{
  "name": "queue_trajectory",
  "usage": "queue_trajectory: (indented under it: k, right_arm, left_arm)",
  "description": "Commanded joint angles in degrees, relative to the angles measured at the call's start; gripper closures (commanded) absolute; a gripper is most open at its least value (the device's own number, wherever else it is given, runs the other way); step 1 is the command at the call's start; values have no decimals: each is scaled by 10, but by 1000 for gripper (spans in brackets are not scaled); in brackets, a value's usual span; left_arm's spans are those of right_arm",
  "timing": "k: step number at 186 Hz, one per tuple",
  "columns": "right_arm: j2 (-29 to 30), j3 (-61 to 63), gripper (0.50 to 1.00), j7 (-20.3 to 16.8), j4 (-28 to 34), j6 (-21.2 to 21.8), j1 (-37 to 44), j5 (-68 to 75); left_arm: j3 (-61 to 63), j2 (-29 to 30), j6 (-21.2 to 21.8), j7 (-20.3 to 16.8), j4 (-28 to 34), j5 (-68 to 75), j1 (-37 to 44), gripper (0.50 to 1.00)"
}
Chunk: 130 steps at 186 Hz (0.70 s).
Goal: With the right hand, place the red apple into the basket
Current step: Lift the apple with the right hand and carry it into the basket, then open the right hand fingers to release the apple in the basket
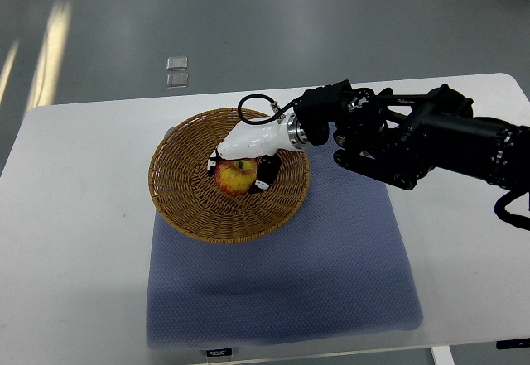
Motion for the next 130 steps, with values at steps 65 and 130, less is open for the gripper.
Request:
queue_trajectory:
  k: [65, 130]
  right_arm:
    - [4, 3, 640, 0, 0, -5, -3, 3]
    - [-7, 8, 615, 1, 1, -5, 9, 10]
  left_arm:
    - [0, 0, 0, 0, 0, 0, 0, 500]
    - [0, 0, 0, 0, 0, 0, 0, 500]
